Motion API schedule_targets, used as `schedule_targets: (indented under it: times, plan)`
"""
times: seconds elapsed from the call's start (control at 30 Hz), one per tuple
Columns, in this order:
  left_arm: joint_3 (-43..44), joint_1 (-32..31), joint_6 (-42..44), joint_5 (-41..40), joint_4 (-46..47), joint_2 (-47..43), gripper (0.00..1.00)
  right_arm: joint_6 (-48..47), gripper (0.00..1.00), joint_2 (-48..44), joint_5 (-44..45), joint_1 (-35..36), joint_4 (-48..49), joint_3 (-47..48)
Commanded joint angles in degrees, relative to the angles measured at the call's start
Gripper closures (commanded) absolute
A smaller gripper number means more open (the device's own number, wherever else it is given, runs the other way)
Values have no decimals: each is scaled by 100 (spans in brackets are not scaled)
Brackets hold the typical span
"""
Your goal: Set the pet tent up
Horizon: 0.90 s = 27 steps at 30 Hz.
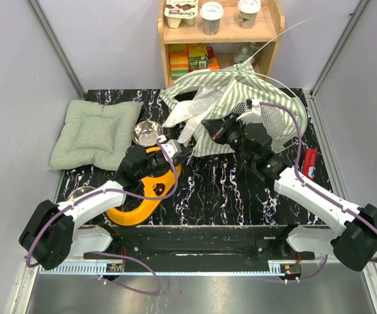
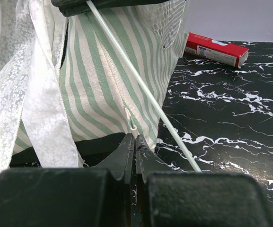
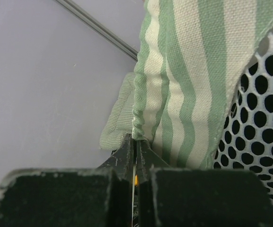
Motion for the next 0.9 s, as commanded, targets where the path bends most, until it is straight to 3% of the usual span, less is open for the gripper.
schedule_targets:
  times: [0.0,0.3,0.57,0.67,0.87]
  plan:
    - [-144,13,163,242,-930,145,100,-373,100,-134,976,-594,1250,362]
    - [-39,22,128,313,-1009,206,100,57,100,217,107,-938,1347,195]
    - [901,22,22,146,-1518,338,99,330,100,525,-211,-946,1628,72]
    - [1077,118,5,137,-1782,312,83,304,100,464,-247,-947,1532,90]
    - [1139,750,-293,260,-1932,198,60,207,100,305,-106,-947,1444,-69]
